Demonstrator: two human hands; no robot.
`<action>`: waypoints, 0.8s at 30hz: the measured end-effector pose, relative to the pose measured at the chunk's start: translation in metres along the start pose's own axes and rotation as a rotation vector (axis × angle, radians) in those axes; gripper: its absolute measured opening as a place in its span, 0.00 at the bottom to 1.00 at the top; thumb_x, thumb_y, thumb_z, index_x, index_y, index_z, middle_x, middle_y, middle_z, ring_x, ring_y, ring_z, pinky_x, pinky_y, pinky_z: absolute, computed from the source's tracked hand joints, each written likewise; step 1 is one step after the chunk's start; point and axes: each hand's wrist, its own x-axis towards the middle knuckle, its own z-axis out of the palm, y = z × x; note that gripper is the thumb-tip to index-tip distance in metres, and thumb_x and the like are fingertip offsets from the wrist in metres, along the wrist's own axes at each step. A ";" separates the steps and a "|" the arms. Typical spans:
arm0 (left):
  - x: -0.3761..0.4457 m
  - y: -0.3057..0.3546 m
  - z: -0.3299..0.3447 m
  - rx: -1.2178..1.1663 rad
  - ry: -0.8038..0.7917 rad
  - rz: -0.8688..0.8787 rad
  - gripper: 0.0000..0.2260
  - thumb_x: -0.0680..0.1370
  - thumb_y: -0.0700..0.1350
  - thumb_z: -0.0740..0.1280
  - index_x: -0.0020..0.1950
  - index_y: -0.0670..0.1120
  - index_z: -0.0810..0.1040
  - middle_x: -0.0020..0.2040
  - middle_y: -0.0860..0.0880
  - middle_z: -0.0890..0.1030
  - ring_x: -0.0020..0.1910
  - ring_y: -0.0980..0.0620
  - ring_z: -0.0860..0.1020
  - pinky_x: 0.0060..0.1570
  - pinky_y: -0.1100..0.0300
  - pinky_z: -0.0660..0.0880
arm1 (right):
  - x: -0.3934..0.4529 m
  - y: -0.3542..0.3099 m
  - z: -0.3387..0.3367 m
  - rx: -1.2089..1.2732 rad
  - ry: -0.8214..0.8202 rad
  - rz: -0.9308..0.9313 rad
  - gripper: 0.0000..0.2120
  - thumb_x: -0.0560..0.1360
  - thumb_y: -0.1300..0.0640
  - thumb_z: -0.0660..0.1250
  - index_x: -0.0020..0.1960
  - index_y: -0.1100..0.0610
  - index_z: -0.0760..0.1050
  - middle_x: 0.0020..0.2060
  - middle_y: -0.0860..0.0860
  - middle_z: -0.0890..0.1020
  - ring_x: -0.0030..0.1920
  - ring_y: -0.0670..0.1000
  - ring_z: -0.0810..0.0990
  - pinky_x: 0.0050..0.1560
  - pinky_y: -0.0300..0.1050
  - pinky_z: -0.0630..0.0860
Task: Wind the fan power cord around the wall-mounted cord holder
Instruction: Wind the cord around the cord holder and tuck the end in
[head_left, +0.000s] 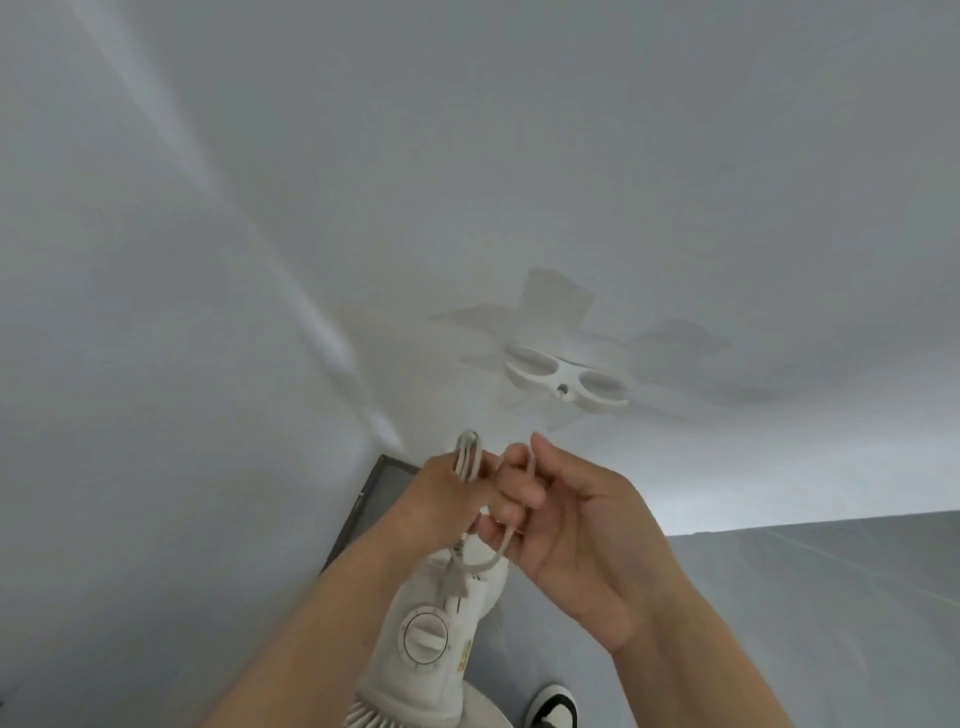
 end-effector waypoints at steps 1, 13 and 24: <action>-0.001 0.002 -0.002 -0.092 0.005 0.036 0.08 0.77 0.39 0.67 0.40 0.48 0.81 0.25 0.53 0.79 0.29 0.55 0.79 0.36 0.60 0.78 | 0.002 0.001 0.003 0.040 -0.035 -0.023 0.12 0.75 0.53 0.61 0.40 0.61 0.73 0.25 0.52 0.70 0.28 0.51 0.73 0.39 0.48 0.74; 0.005 0.011 -0.009 -0.252 0.360 0.300 0.04 0.70 0.36 0.75 0.39 0.44 0.84 0.27 0.51 0.79 0.25 0.54 0.74 0.31 0.60 0.73 | 0.012 -0.014 -0.006 -1.039 0.333 -0.432 0.11 0.78 0.57 0.61 0.40 0.55 0.80 0.22 0.46 0.76 0.25 0.45 0.70 0.35 0.43 0.70; 0.025 0.029 -0.004 -0.468 0.564 0.264 0.05 0.68 0.36 0.77 0.41 0.41 0.84 0.26 0.52 0.82 0.25 0.58 0.79 0.28 0.66 0.76 | 0.030 -0.020 0.018 -1.121 0.353 -0.591 0.09 0.74 0.62 0.65 0.52 0.51 0.76 0.36 0.49 0.83 0.36 0.45 0.81 0.36 0.32 0.75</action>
